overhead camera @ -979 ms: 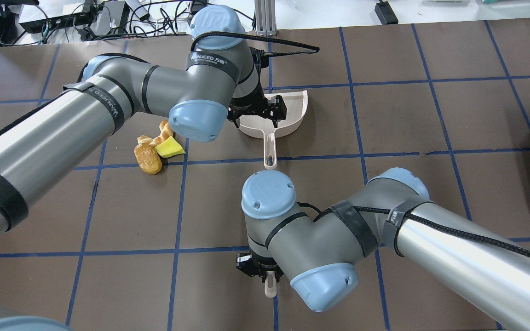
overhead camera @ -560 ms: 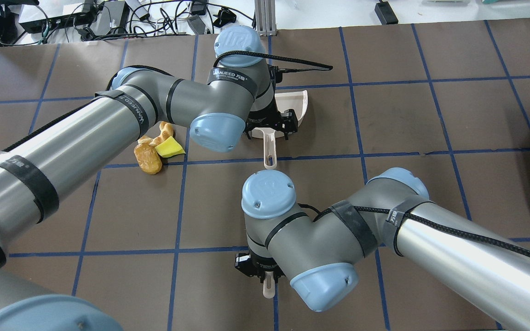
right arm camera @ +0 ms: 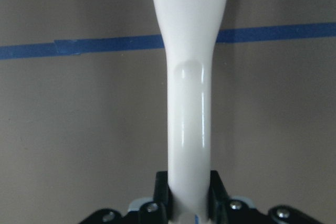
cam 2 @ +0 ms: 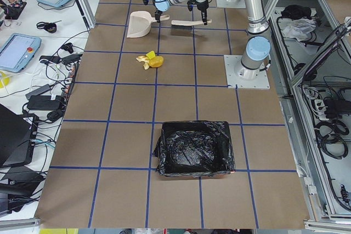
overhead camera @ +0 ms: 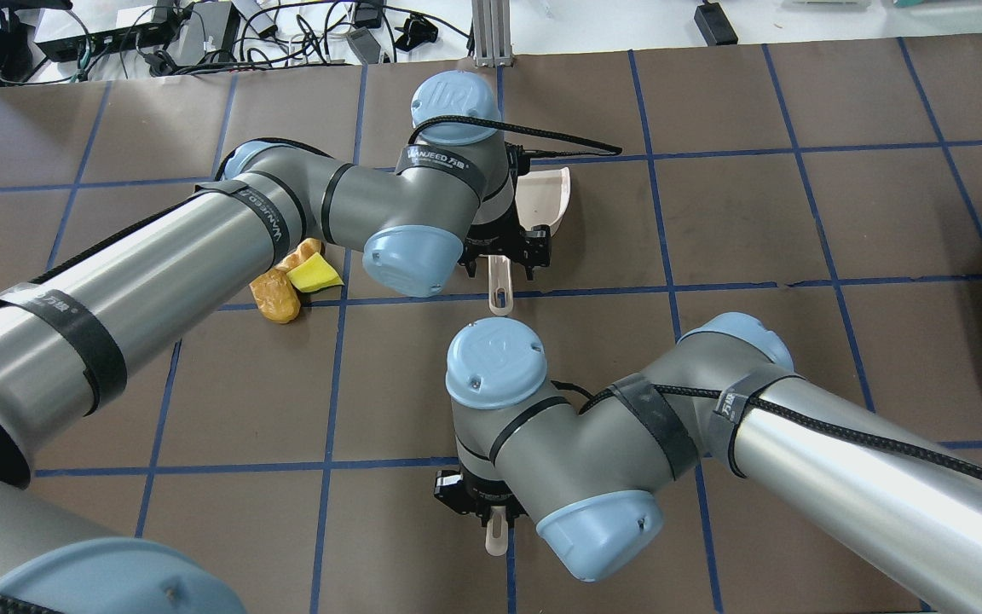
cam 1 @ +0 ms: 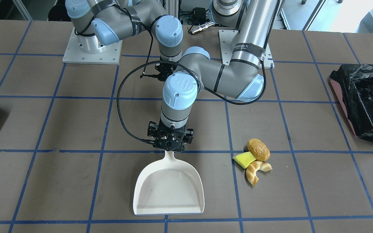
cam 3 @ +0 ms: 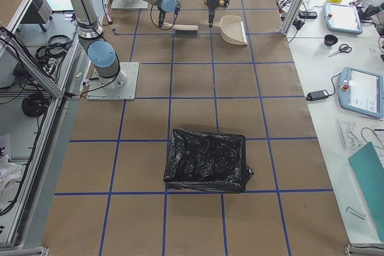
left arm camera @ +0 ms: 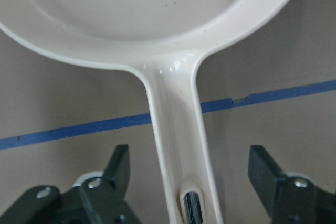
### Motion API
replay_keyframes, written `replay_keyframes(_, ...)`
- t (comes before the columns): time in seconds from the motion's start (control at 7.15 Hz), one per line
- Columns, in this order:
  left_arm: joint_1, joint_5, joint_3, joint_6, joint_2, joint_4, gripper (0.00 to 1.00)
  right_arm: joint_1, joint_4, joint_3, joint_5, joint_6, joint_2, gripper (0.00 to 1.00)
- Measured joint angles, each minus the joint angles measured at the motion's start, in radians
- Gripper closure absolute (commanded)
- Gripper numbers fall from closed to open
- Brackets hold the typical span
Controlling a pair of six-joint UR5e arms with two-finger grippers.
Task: Sweep and dump trash in nearest bin
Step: 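Close the left gripper on the white dustpan handle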
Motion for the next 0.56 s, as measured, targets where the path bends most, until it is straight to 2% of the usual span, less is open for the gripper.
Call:
replay_keyframes(0.14,0.000,0.000,-0.001,0.000,0.000,0.000,0.93,0.005,-0.001,0.000,-0.001,0.001,0.000,1.00)
replay_keyframes(0.28,0.000,-0.001,-0.001,0.001,0.000,-0.004,1.00,0.008,-0.001,-0.001,-0.002,0.001,0.000,1.00)
replay_keyframes(0.56,-0.001,0.000,-0.001,0.001,0.003,-0.017,1.00,0.009,-0.003,-0.002,-0.004,0.001,0.000,1.00)
